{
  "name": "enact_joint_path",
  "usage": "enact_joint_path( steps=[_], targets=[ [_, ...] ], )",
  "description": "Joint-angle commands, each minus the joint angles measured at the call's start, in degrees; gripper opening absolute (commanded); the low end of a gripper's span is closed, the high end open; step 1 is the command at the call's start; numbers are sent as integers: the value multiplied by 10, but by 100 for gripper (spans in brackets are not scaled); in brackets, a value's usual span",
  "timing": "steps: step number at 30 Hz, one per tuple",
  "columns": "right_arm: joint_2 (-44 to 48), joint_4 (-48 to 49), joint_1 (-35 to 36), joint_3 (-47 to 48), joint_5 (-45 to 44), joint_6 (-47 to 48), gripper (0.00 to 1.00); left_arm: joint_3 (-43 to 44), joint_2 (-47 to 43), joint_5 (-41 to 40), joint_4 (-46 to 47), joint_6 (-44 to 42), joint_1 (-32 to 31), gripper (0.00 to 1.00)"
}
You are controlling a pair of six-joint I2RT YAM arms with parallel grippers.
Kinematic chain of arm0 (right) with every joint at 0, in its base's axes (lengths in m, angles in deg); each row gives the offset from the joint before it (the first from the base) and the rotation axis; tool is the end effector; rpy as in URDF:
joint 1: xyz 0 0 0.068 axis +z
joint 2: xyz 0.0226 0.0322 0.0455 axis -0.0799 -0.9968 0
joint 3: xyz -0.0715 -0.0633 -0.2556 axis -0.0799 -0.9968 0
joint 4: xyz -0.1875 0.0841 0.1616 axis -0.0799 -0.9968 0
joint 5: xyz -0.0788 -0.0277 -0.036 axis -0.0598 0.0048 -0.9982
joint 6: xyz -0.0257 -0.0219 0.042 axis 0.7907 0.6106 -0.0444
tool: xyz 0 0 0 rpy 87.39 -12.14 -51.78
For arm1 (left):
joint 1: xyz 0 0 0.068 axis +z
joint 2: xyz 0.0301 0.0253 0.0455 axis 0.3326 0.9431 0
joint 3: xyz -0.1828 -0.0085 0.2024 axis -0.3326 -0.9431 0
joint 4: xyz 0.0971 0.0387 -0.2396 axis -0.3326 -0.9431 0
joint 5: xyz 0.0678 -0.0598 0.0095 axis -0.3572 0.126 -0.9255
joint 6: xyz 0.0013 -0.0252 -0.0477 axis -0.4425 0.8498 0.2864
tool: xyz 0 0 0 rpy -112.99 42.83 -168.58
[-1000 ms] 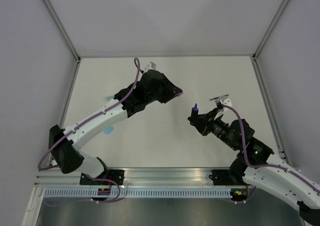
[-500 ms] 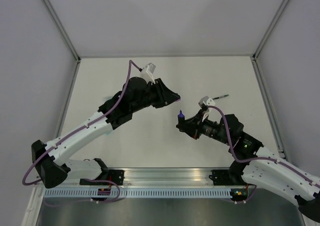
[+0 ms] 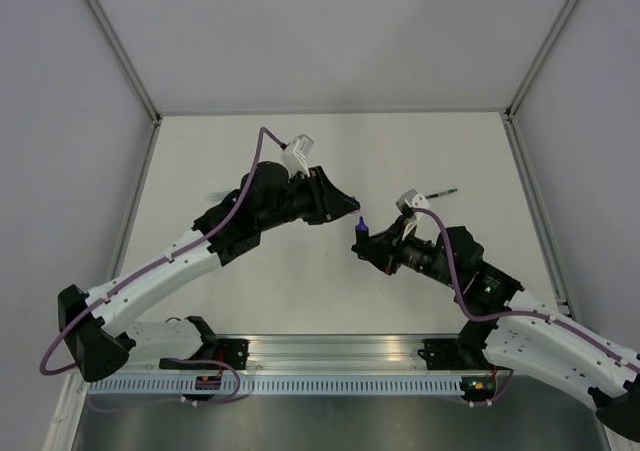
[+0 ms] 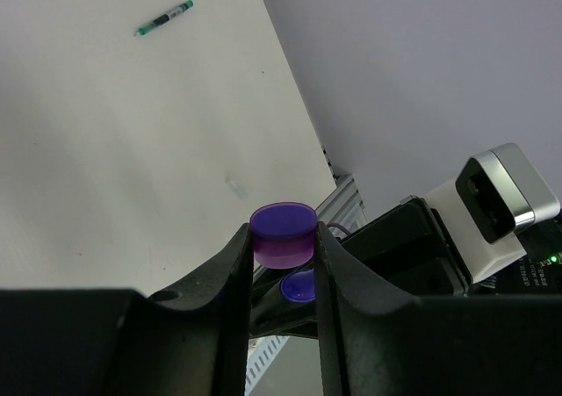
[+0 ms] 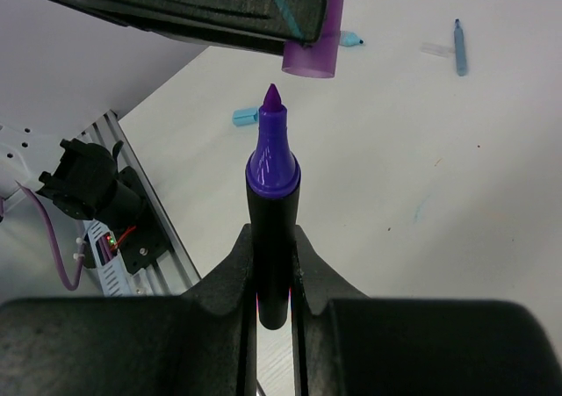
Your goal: Insert the pens into the pen caps
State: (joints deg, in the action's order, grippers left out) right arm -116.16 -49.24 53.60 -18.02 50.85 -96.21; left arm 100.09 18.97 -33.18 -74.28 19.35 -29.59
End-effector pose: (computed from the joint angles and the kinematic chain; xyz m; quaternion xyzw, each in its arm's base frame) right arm 0.1133 0.1386 0.2988 -0.2311 0.7110 0.4244 0.5108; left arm 0.1798 -0.2143 0.3718 0.0396 0.7938 -0.4917 0.3556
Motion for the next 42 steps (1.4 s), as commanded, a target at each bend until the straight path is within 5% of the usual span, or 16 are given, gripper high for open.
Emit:
enact_joint_path(
  steps=[1,42],
  targets=[
    [-4,27,1,3,-13,-5,0,-6,-26,11,21,-23,-4,2],
    [-38,59,0,-6,11,-37,0,-14,-26,-24,25,-17,-8,2]
  ],
)
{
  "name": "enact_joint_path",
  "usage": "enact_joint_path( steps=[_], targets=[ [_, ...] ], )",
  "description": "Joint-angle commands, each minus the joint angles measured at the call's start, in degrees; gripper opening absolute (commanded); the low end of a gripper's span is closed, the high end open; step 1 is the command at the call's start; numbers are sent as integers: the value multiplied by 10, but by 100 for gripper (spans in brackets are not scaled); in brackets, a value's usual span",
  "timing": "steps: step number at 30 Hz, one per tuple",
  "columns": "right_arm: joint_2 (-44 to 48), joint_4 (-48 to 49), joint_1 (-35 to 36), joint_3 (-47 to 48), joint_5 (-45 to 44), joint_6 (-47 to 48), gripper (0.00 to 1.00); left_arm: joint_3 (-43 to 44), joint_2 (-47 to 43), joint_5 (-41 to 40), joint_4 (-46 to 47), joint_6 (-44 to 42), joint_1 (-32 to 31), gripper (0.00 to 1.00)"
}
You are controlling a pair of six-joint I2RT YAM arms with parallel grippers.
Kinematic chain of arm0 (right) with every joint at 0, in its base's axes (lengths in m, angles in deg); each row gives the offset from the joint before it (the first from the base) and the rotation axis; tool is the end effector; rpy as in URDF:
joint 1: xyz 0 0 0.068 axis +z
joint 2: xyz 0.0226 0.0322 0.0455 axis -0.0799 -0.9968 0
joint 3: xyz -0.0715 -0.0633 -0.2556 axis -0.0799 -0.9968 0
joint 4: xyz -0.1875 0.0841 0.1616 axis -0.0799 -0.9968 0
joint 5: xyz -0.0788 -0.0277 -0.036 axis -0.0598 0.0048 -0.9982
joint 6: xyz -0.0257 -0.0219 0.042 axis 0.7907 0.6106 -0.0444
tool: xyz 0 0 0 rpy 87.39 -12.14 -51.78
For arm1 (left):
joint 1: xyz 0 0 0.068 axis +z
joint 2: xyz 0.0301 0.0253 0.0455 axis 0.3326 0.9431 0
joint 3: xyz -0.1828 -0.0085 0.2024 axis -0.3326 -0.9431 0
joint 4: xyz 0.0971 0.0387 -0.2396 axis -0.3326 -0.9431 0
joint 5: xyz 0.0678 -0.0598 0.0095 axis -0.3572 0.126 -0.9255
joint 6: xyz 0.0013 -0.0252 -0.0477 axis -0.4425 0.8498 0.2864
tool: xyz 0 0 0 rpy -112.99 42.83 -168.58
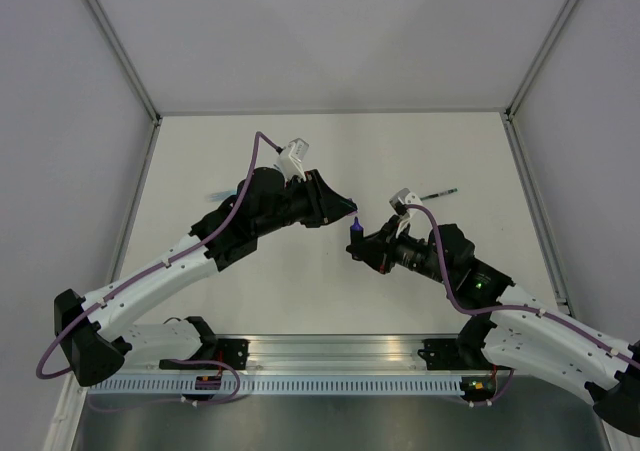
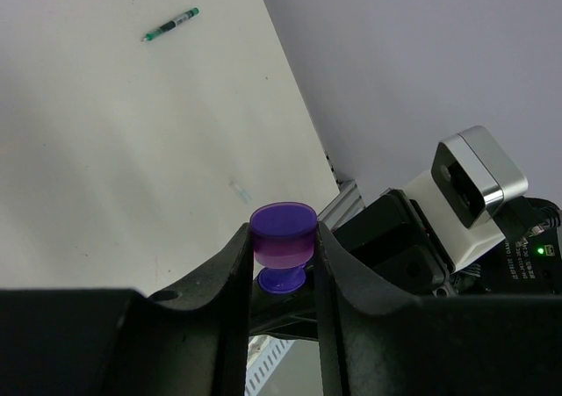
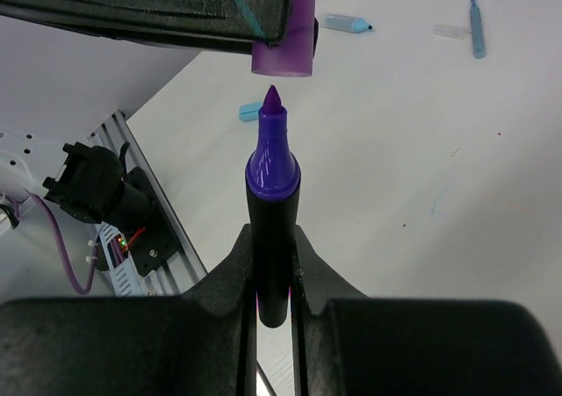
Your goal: Insert the pens into the pen caps
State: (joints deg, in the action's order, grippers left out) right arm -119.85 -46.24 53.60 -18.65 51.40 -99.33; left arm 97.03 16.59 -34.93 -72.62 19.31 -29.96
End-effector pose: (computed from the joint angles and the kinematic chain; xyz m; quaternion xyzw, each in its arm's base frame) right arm 0.1212 0.1482 0.2899 -0.2157 0.7236 0.4362 0.4895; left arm 0.1733 -0.2078 0.3665 0.0335 0.7892 -0.4902 0.3684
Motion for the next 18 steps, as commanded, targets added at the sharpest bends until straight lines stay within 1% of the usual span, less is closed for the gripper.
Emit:
enact_joint_path(
  steps=[1,6,12,18],
  targets=[
    [-1,29,0,1,4,-6,0,14,-2,-3,9,-22,-4,2],
    [-12,21,1,16,-30,-3,0,-10,-6,29,27,-55,-5,2],
    [-40,20,1,34,-24,-6,0,-25,-2,22,17,-88,-5,2],
    [-32,21,1,30,-37,-5,0,-43,-1,-1,13,-110,-5,2]
  ],
)
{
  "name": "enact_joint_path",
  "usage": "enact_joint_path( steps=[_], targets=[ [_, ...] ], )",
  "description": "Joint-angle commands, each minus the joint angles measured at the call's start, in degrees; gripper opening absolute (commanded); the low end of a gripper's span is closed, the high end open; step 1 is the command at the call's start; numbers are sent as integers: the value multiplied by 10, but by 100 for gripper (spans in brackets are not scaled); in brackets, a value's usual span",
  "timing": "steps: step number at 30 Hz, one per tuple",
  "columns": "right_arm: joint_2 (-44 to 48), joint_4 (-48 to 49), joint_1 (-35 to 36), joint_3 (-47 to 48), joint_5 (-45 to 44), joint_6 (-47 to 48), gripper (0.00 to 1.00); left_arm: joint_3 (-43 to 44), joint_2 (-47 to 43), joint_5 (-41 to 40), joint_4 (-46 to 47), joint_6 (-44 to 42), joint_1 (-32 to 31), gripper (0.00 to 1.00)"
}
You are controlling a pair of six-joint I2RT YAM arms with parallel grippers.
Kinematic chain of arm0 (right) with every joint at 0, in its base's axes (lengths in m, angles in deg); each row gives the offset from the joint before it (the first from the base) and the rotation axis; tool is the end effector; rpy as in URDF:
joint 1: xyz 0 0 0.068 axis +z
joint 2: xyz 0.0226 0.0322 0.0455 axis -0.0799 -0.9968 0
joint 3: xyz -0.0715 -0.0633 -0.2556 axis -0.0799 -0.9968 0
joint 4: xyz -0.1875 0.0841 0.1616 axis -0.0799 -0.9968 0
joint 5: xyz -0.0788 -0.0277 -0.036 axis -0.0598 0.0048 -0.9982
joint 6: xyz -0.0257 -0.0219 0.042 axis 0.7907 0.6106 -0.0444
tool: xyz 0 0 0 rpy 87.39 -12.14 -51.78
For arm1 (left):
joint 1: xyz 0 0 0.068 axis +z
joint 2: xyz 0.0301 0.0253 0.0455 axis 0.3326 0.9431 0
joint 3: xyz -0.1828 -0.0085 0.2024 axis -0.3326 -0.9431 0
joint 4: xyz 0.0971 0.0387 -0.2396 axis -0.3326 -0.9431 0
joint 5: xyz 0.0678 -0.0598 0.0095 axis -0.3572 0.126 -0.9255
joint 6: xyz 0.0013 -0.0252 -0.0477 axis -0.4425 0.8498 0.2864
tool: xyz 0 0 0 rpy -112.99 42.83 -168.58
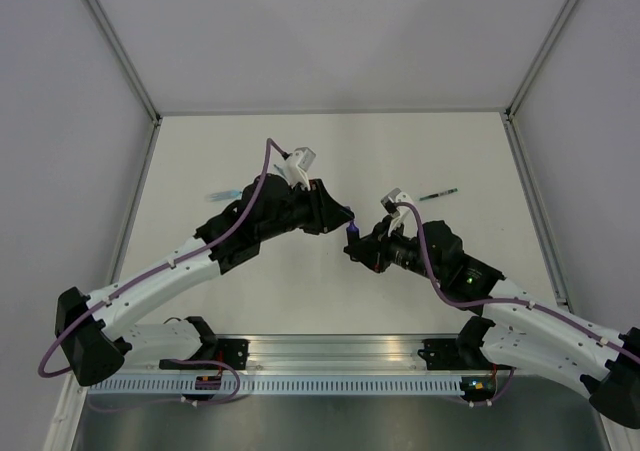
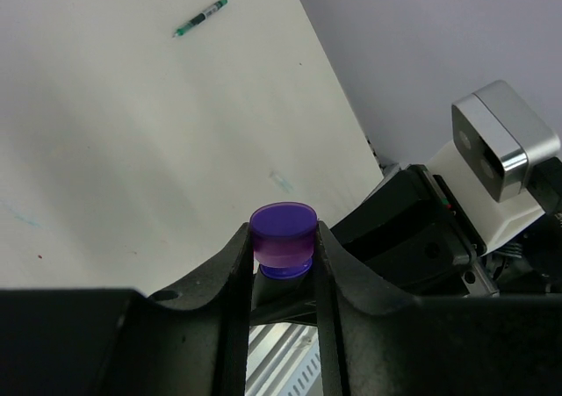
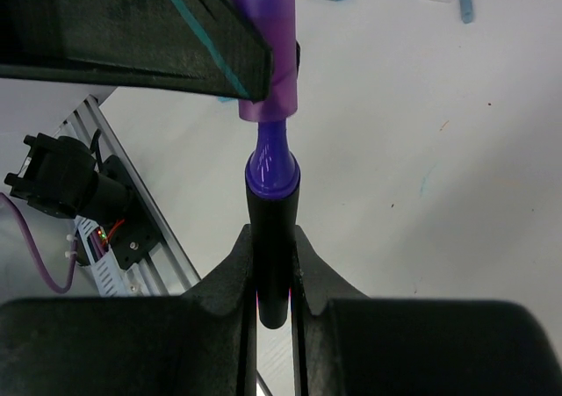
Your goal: Insert the pens into the pen caps
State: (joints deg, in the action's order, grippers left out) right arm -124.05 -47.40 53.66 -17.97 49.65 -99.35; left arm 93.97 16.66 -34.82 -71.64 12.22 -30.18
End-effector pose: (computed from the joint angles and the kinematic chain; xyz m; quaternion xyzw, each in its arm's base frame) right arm 0.1300 0.1571 0.2789 -0.2101 0.7524 0.4105 0.4704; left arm 0.1731 -0.2092 0.3490 0.0843 0.7968 -0.4575 0.3857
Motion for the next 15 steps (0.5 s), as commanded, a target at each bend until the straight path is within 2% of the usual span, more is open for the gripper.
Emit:
enact_joint_path(
  steps=[1,11,14,15],
  targets=[
    [11,33,1,23,-23,-4,0,-13,0,0,6,-44,-3,2],
    [-15,35,1,34,-21,-3,0,-19,14,45,20,-52,-3,3],
    [-17,34,1,38,-29,1,0,-23,17,65,16,-47,-4,9],
    [-17,34,1,38,-30,2,0,-25,17,69,15,-42,-4,14]
  ],
)
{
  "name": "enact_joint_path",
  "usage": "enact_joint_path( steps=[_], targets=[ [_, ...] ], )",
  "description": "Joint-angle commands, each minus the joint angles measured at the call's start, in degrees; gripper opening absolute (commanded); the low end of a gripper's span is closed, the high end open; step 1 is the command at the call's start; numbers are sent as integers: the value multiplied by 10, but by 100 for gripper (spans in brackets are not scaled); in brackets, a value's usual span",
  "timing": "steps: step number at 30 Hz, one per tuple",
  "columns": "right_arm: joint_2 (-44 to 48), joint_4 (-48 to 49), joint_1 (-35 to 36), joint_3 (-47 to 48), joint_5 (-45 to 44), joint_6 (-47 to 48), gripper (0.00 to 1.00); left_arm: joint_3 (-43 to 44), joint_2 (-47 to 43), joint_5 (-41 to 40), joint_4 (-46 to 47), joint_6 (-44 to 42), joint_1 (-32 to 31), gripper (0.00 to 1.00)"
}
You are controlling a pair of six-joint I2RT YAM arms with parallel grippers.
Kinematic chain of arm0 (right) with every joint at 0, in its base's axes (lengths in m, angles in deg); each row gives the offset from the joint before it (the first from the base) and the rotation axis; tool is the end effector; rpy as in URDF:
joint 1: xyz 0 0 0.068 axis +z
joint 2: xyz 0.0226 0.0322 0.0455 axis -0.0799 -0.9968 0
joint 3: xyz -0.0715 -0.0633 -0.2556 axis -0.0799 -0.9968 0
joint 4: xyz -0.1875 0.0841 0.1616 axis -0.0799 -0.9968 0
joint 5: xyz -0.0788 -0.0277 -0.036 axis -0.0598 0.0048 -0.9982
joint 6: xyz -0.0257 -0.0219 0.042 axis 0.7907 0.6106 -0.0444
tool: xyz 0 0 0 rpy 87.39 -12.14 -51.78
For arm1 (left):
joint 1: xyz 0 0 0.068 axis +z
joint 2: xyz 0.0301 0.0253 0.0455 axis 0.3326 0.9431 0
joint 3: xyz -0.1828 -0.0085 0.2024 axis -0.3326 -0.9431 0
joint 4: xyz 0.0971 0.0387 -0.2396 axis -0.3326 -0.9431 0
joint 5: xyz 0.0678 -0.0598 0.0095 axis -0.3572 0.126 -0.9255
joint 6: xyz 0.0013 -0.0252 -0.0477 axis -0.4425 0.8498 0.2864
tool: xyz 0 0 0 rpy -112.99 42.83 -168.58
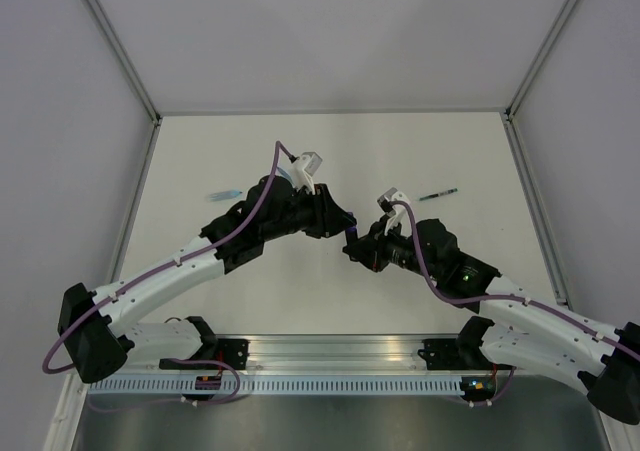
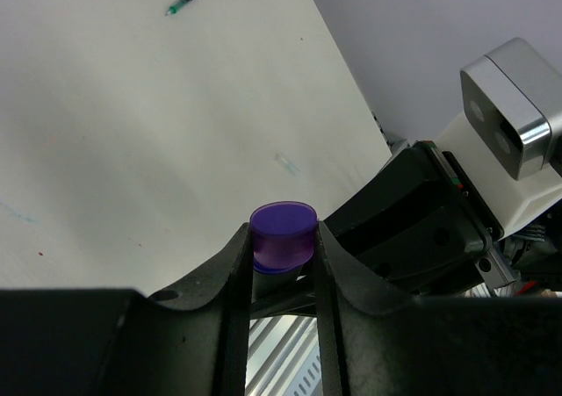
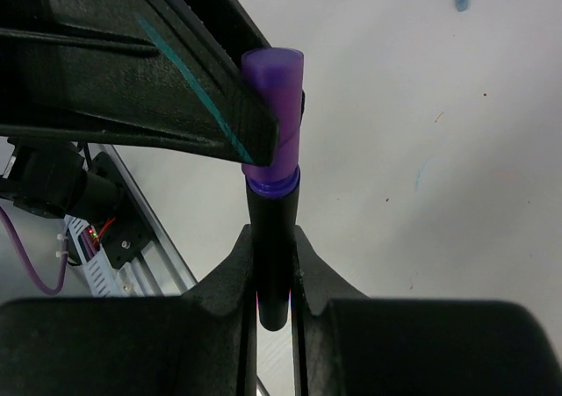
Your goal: Insert the pens into the pen caps
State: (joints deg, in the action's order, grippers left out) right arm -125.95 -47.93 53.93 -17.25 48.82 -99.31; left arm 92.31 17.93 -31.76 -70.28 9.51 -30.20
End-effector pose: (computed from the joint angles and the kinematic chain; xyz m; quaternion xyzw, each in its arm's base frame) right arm 0.1334 0.1617 0.2763 -0.2092 0.7623 0.4005 0.4634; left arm 0.1749 -0.2144 0.3356 0.1188 0.7998 -0.4556 0.3723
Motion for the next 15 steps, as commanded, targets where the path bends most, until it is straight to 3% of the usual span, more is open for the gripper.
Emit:
enact_joint_path(
  steps=[1,6,9,13,15],
  targets=[
    [2,40,-2,31,-23,3,0,-10,4,37,-2,-12,-4,15],
    [0,41,-2,31,-32,11,0,-13,3,47,-23,-11,-4,21],
    [-1,45,-2,30,-27,14,0,-14,1,62,-26,-13,-4,35],
    [2,45,-3,27,-20,21,0,-15,-10,65,-26,-13,-4,76],
    [6,45,-2,25,-18,23,0,-16,-20,64,-24,-14,-4,83]
  ],
)
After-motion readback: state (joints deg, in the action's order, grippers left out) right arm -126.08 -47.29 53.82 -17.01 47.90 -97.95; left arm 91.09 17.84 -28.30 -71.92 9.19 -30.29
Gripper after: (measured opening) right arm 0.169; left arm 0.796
